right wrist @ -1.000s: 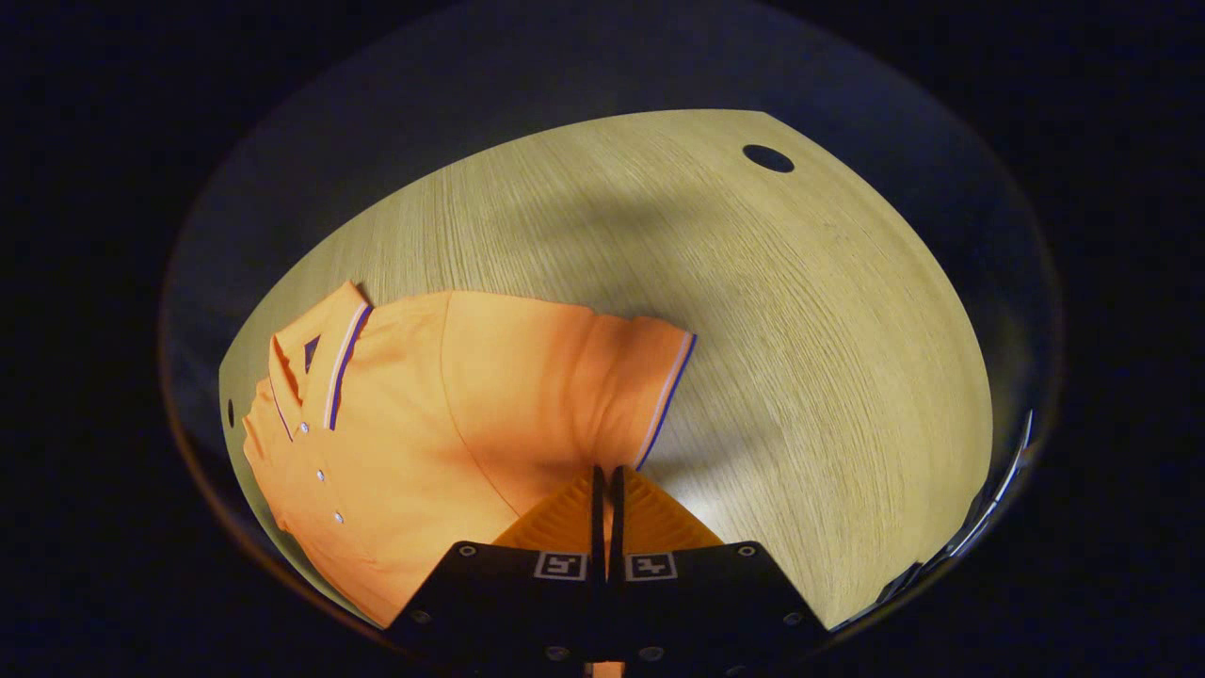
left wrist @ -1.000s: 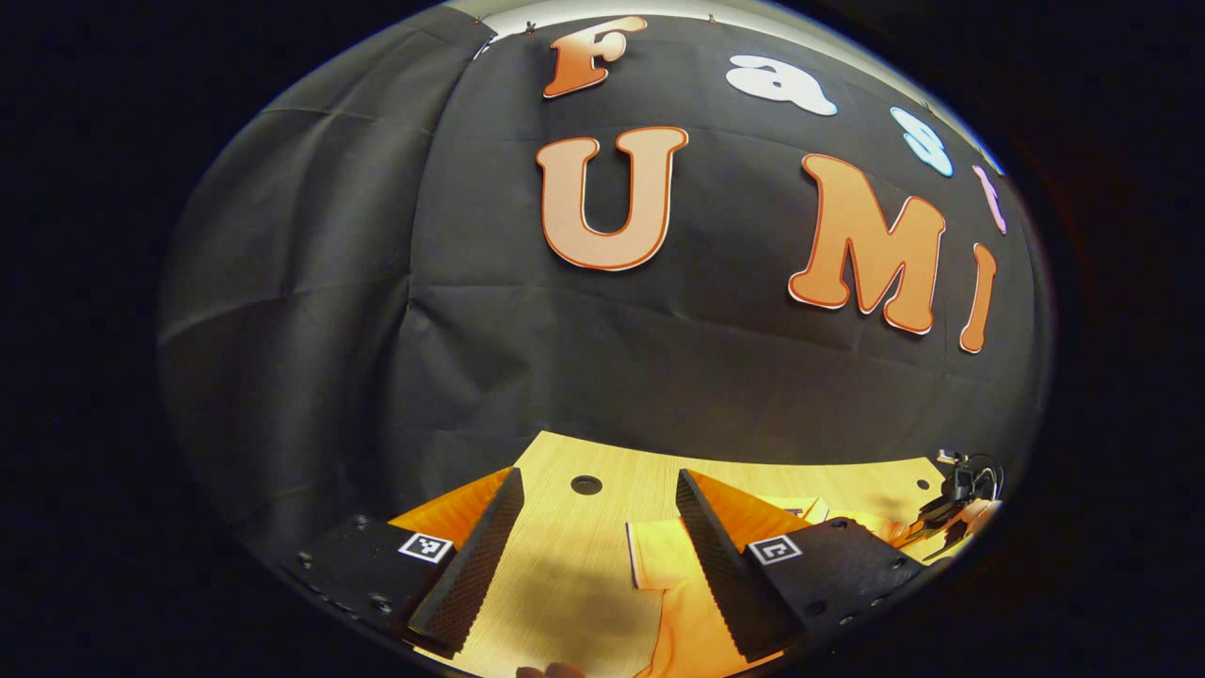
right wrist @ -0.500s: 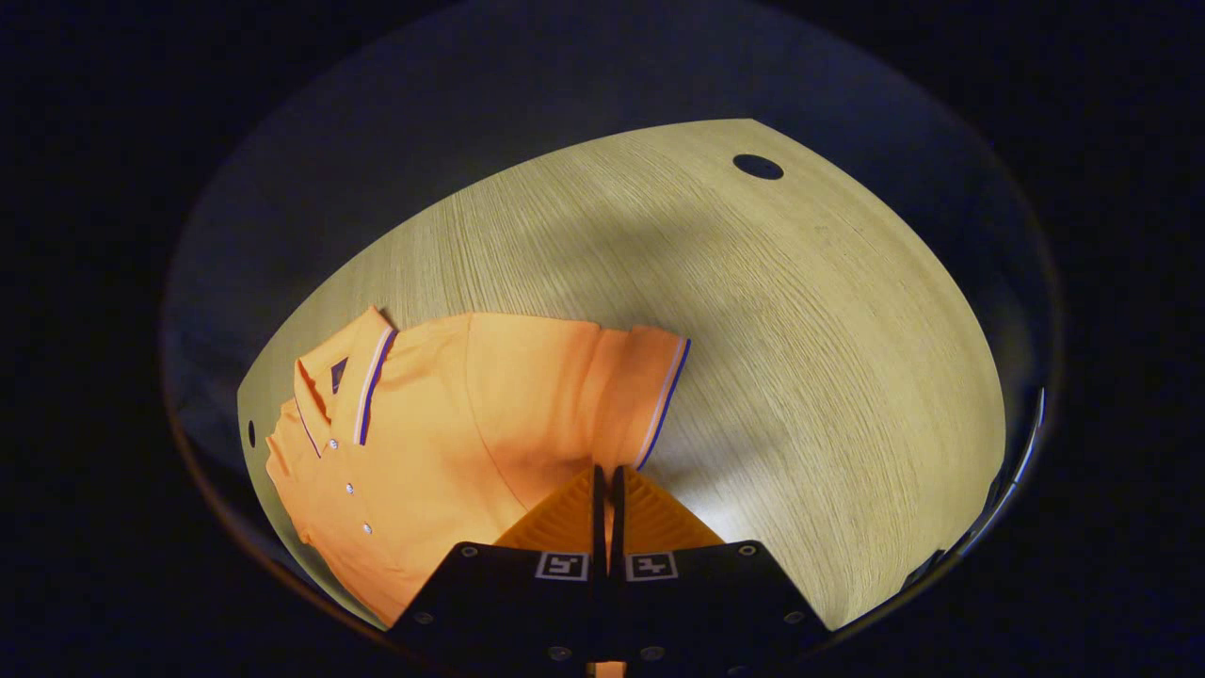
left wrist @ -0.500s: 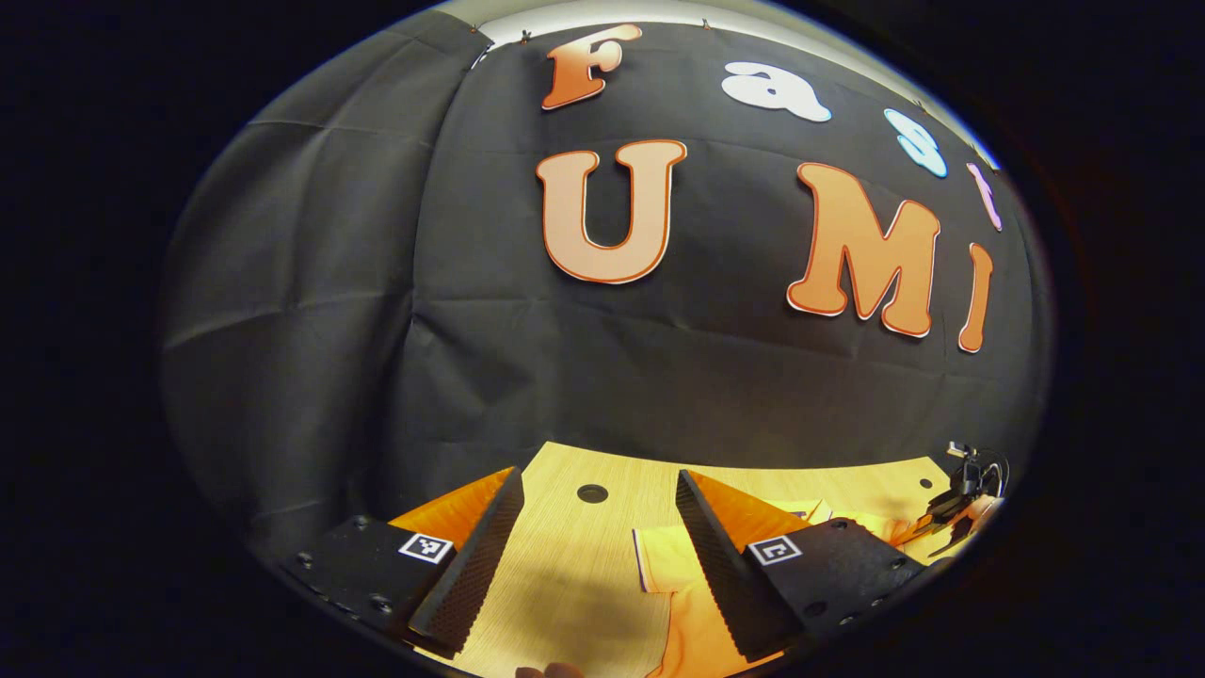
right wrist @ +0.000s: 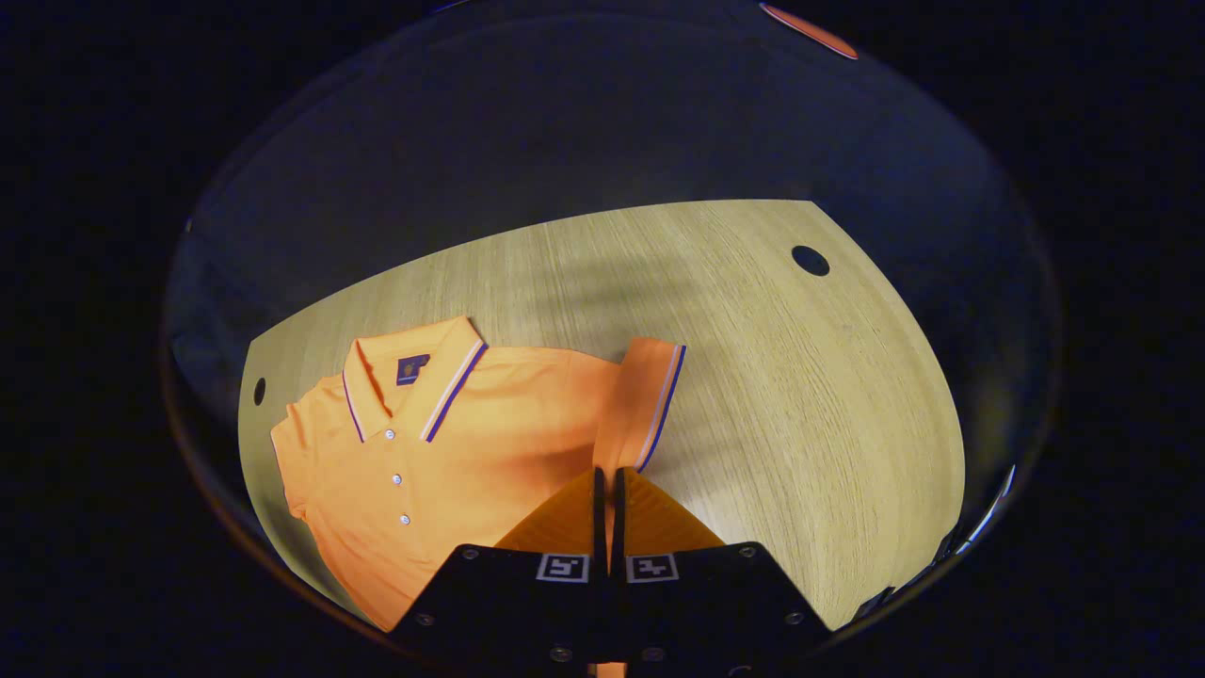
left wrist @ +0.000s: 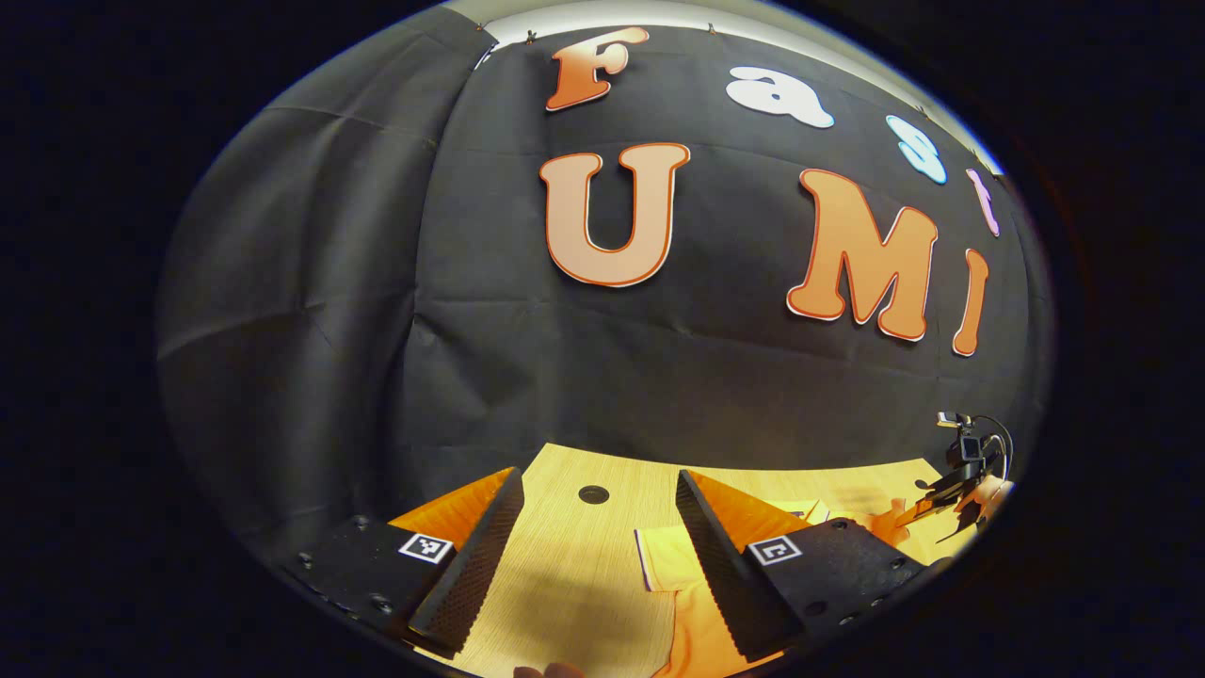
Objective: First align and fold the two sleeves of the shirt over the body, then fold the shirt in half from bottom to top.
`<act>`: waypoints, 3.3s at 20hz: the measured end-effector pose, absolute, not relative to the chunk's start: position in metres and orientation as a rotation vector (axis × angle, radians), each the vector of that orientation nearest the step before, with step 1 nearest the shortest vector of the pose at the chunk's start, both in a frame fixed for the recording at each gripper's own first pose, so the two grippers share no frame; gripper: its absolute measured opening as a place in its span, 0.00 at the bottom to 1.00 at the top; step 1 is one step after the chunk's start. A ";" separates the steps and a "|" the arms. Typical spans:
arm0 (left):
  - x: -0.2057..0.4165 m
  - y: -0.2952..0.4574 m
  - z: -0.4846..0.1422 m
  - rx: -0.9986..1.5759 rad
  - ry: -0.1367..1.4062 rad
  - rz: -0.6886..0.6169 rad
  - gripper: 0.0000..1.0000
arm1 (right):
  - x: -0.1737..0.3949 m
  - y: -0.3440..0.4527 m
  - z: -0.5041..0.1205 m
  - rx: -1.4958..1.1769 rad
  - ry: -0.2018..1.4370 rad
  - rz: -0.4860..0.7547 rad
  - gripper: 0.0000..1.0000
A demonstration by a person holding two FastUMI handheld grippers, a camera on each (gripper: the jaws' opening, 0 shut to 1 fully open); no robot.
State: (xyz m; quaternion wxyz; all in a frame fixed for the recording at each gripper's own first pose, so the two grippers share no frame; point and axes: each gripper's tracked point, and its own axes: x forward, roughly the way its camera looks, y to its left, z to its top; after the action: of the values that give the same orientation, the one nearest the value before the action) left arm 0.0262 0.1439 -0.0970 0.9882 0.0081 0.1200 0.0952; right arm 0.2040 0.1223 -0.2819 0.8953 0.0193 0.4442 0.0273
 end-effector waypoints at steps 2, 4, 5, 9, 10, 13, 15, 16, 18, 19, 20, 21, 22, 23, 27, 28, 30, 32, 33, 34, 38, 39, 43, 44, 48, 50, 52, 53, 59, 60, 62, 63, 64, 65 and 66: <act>0.026 0.148 -0.099 0.014 0.241 0.191 0.98 | 0.201 0.141 -0.280 0.015 0.913 0.090 0.00; 0.025 0.152 -0.099 0.008 0.240 0.192 0.98 | 0.194 0.162 -0.284 -0.009 0.926 0.133 0.00; 0.022 0.154 -0.101 0.005 0.243 0.191 0.98 | 0.190 0.170 -0.285 -0.024 0.932 0.148 0.00; 0.018 0.157 -0.108 0.006 0.262 0.181 0.98 | 0.181 0.201 -0.290 -0.053 0.950 0.200 0.00; 0.017 0.157 -0.111 0.008 0.265 0.179 0.98 | 0.179 0.208 -0.290 -0.054 0.952 0.215 0.00; 0.013 0.158 -0.115 0.006 0.276 0.168 0.98 | 0.175 0.227 -0.287 -0.067 0.937 0.268 0.00; 0.014 0.158 -0.116 0.002 0.278 0.168 0.98 | 0.173 0.236 -0.286 -0.068 0.928 0.289 0.02; 0.013 0.159 -0.116 -0.001 0.278 0.167 0.98 | 0.171 0.238 -0.285 -0.067 0.929 0.292 0.01; 0.011 0.158 -0.117 -0.006 0.279 0.165 0.98 | 0.167 0.247 -0.285 -0.055 0.937 0.319 0.01; 0.011 0.159 -0.117 -0.008 0.280 0.163 0.98 | 0.165 0.251 -0.287 -0.055 0.937 0.331 0.02; 0.009 0.158 -0.118 -0.009 0.282 0.163 0.98 | 0.164 0.254 -0.288 -0.057 0.936 0.346 0.02; 0.008 0.158 -0.119 -0.012 0.284 0.162 0.98 | 0.163 0.258 -0.288 -0.060 0.934 0.358 0.02; 0.009 0.157 -0.120 -0.015 0.286 0.161 0.98 | 0.159 0.262 -0.289 -0.058 0.938 0.378 0.02; 0.010 0.157 -0.120 -0.020 0.288 0.160 0.98 | 0.156 0.267 -0.290 -0.051 0.946 0.394 0.06; 0.009 0.151 -0.124 -0.032 0.296 0.156 0.98 | 0.143 0.295 -0.287 0.006 0.957 0.495 0.40; 0.011 0.150 -0.125 -0.032 0.299 0.155 0.98 | 0.140 0.301 -0.286 0.012 0.957 0.512 0.48; 0.012 0.148 -0.128 -0.037 0.311 0.154 0.98 | 0.136 0.304 -0.286 0.014 0.952 0.529 0.86; 0.016 0.146 -0.136 -0.041 0.342 0.164 0.98 | 0.136 0.303 -0.283 0.008 0.939 0.533 0.99; 0.018 0.143 -0.140 -0.046 0.360 0.164 0.98 | 0.137 0.302 -0.280 0.008 0.927 0.536 0.99; 0.019 0.138 -0.142 -0.057 0.371 0.156 0.98 | 0.137 0.300 -0.276 0.016 0.913 0.537 0.99; 0.032 0.115 -0.149 -0.130 0.435 0.131 0.98 | 0.147 0.281 -0.246 0.065 0.819 0.521 0.99; 0.037 0.106 -0.147 -0.166 0.443 0.115 0.98 | 0.149 0.274 -0.236 0.064 0.791 0.516 0.99; 0.062 0.085 -0.156 -0.259 0.526 0.085 0.97 | 0.150 0.249 -0.204 0.091 0.724 0.522 0.99; 0.067 0.080 -0.161 -0.280 0.551 0.074 0.98 | 0.149 0.242 -0.199 0.092 0.714 0.528 0.99; 0.086 0.070 -0.177 -0.395 0.628 0.079 0.98 | 0.146 0.206 -0.176 0.093 0.673 0.524 0.99; 0.101 0.062 -0.185 -0.421 0.664 0.085 0.98 | 0.145 0.191 -0.170 0.103 0.669 0.526 0.99; 0.115 0.058 -0.197 -0.398 0.712 0.071 0.98 | 0.147 0.173 -0.164 0.108 0.661 0.521 0.98; 0.118 0.053 -0.204 -0.394 0.752 0.054 0.97 | 0.146 0.165 -0.163 0.107 0.660 0.517 0.99; 0.132 0.049 -0.255 -0.258 0.924 0.061 0.98 | 0.145 0.126 -0.174 0.104 0.678 0.515 0.99; 0.135 0.051 -0.263 -0.245 0.943 0.069 0.98 | 0.144 0.119 -0.177 0.103 0.689 0.511 0.99; 0.143 0.053 -0.281 -0.231 0.968 0.087 0.98 | 0.144 0.105 -0.184 0.106 0.704 0.498 0.98; 0.144 0.057 -0.292 -0.220 0.996 0.098 0.98 | 0.143 0.098 -0.186 0.112 0.712 0.491 0.98; 0.145 0.060 -0.304 -0.209 1.028 0.106 0.96 | 0.143 0.093 -0.189 0.118 0.718 0.486 0.98; 0.146 0.061 -0.315 -0.201 1.056 0.123 0.98 | 0.143 0.088 -0.193 0.122 0.725 0.481 0.99; 0.147 0.065 -0.328 -0.193 1.079 0.131 0.98 | 0.141 0.082 -0.196 0.124 0.731 0.473 0.99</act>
State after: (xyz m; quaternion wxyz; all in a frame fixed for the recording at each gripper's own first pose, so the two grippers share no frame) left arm 0.1472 0.0650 -0.3276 0.8515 -0.0915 0.5126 0.0624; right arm 0.1415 0.0824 -0.1956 0.9048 0.0600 0.3540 0.2290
